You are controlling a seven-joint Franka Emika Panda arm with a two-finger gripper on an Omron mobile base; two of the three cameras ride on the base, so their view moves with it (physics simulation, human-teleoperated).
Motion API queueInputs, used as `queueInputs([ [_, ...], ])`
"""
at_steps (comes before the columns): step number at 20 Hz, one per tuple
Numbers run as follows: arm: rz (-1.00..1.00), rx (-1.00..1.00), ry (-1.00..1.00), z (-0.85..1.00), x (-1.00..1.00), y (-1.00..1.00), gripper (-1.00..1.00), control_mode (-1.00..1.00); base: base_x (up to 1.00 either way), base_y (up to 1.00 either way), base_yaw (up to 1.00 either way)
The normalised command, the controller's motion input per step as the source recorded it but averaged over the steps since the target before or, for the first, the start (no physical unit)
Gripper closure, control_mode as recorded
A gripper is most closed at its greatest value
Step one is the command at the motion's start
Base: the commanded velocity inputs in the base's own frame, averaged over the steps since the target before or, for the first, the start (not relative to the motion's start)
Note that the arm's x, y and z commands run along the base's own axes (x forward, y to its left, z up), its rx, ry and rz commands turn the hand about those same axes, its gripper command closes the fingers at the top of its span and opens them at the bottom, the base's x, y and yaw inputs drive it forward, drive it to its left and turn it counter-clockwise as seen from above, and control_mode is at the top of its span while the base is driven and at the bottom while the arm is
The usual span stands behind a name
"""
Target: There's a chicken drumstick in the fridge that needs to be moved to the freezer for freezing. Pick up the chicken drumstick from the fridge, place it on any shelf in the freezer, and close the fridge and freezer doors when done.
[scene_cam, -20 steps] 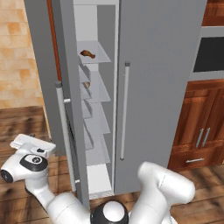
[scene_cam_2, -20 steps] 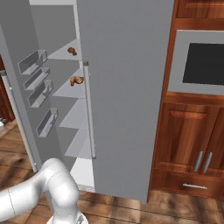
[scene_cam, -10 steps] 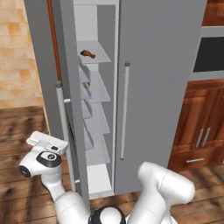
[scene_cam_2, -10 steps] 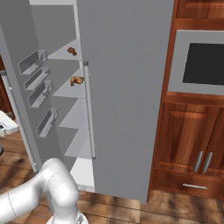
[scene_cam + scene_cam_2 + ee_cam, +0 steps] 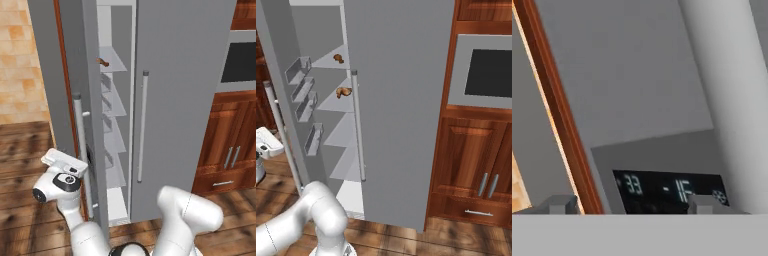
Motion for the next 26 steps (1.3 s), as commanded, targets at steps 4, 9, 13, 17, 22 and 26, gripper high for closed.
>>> queueInputs([
  [4, -0.02, 0.15, -0.03, 0.00, 0.01, -1.00, -1.00, -1.00, 0.00, 0.00, 0.00],
  [9, -0.04, 0.15, 0.00, 0.00, 0.21, -0.96, -1.00, -1.00, 0.00, 0.00, 0.00],
  [13, -0.06, 0.13, 0.02, 0.00, 0.40, -0.85, -1.00, -1.00, 0.00, 0.00, 0.00],
  [17, -0.06, 0.13, 0.05, -0.01, 0.49, -0.84, -1.00, -1.00, 0.00, 0.00, 0.00],
  [22, -0.04, 0.12, 0.00, 0.00, 0.49, -0.88, -1.00, -1.00, 0.00, 0.00, 0.00],
  [26, 0.00, 0.13, 0.00, 0.00, 0.58, -0.94, -1.00, -1.00, 0.00, 0.00, 0.00],
])
